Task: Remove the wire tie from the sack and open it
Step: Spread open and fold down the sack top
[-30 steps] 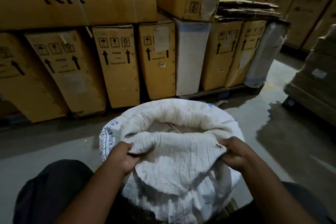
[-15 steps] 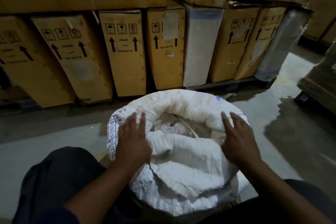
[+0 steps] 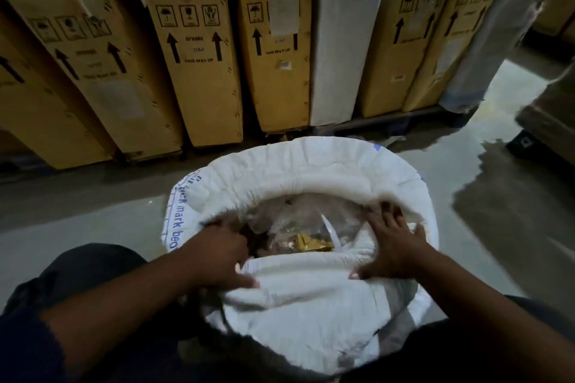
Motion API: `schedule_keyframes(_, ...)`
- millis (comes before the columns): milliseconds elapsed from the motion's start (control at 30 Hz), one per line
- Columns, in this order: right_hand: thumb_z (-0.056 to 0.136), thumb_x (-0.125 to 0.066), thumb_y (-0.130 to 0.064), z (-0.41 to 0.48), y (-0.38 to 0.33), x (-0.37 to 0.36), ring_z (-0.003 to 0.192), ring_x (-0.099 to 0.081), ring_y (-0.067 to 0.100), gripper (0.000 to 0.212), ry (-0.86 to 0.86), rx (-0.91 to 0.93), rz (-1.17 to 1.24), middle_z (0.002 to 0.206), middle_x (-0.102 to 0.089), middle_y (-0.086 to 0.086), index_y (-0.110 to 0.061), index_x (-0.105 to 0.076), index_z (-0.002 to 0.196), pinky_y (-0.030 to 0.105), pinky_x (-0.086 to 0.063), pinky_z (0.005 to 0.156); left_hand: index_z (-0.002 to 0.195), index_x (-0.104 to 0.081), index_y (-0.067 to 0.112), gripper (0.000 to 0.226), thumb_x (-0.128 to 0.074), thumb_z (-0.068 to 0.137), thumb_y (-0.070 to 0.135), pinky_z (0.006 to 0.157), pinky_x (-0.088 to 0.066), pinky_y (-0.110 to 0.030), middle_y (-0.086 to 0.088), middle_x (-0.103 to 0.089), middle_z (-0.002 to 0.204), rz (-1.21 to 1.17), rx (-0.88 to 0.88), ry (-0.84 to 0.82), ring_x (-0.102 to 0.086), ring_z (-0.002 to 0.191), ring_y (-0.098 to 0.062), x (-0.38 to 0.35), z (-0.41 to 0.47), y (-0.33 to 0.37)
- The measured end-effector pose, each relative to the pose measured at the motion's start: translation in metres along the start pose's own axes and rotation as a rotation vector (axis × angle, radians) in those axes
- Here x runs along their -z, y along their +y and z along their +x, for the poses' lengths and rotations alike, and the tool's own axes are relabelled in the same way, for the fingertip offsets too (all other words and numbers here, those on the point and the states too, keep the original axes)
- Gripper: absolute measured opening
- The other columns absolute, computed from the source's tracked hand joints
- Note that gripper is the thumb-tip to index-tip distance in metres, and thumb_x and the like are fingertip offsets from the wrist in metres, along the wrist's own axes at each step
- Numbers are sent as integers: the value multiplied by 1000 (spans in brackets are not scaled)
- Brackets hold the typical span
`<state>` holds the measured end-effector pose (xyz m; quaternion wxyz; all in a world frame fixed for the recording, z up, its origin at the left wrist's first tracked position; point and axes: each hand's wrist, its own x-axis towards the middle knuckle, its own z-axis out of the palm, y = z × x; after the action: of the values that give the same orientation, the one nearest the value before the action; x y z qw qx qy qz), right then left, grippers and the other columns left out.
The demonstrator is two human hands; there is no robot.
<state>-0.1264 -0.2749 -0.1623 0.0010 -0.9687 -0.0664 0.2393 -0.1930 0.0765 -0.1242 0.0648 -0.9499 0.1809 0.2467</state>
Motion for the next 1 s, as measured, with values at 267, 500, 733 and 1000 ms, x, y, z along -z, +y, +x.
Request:
schedule_keyframes(267,34,-74,-86,-22,-27,-2,155,-10,38,162,-50,38,-182,169,1,11,-27,10,160,70,-15,115,146,-41,29,97,-77,68,72,99,-46,-33,2,-41,148,59,-56,-72,-51,131,-20,-6,-50,11)
schedule_keyframes(500,86,-68,-40,-17,-66,27,134,-50,30,64,696,463,62,148,-50,10,-16,-50,143,44,-46,107,141,-60,30,55,-71,88,41,100,-54,-43,-2,-49,153,-203,-31,539,-47,143,-28,18,8,13)
schedule_keyframes(733,74,-52,-84,48,-34,0,157,12,32,118,470,233,-53,171,15,8,-32,7,162,60,0,125,160,28,43,160,-69,44,98,123,12,-72,0,43,167,-208,221,291,40,154,-31,-14,54,-15)
schedule_keyframes(1000,85,-36,-82,82,-24,-7,157,15,28,99,362,19,102,170,20,4,-37,10,160,65,2,122,160,23,48,126,-37,65,105,128,0,-66,6,18,177,-566,394,363,17,163,-18,3,83,-59)
